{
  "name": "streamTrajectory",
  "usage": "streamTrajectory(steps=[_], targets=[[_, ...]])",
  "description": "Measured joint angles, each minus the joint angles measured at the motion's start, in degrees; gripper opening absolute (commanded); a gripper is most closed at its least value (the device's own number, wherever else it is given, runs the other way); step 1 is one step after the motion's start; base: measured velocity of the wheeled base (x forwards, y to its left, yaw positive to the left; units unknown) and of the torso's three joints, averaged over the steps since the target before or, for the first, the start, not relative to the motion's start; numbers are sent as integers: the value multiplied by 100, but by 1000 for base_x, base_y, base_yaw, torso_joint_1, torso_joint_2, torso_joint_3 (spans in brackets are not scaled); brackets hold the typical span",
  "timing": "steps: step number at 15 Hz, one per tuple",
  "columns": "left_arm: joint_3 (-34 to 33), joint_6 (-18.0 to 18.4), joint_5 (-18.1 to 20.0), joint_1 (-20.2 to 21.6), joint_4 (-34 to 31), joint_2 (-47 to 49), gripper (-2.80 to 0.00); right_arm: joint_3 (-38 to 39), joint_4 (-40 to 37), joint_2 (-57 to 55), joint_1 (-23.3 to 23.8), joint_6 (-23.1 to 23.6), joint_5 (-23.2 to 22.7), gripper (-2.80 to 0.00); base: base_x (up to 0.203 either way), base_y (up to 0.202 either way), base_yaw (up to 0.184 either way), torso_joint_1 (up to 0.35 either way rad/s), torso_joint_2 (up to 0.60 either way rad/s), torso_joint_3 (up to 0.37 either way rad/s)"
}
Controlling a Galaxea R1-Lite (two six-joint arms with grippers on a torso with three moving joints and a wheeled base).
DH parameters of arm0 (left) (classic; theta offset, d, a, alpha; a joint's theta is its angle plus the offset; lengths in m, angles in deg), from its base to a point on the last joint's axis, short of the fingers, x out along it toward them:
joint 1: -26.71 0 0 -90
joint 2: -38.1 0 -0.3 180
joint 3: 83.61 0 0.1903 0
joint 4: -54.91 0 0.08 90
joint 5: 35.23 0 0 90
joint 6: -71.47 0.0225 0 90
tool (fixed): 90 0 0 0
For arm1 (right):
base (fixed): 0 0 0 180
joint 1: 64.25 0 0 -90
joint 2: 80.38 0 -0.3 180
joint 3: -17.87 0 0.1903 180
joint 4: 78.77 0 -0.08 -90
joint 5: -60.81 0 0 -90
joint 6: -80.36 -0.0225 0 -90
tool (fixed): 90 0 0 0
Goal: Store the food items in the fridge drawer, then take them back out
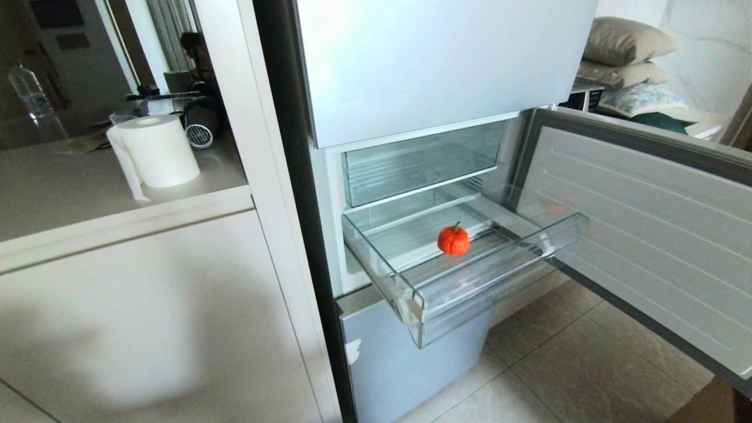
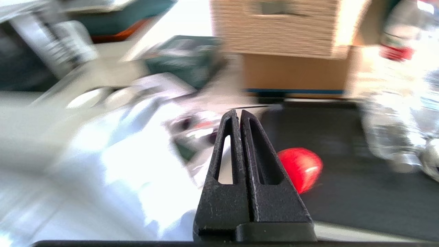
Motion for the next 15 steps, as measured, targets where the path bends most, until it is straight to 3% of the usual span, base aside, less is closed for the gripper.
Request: streamTrajectory(steps=[3,9,15], targets=[[0,1,0,0,0,0,-280,767,11,1117,-641,327,-49,-280,-2,-1,35,1,1,1],[0,1,0,-1,0,0,-280,1252,11,2276,-1896,1146,-53,-280,-2,-9,175,3,4,2],[0,1,0,0,0,0,-280,1551,-146,2202,-2230,1361,-57,-280,1,-8,174,3,3,4]])
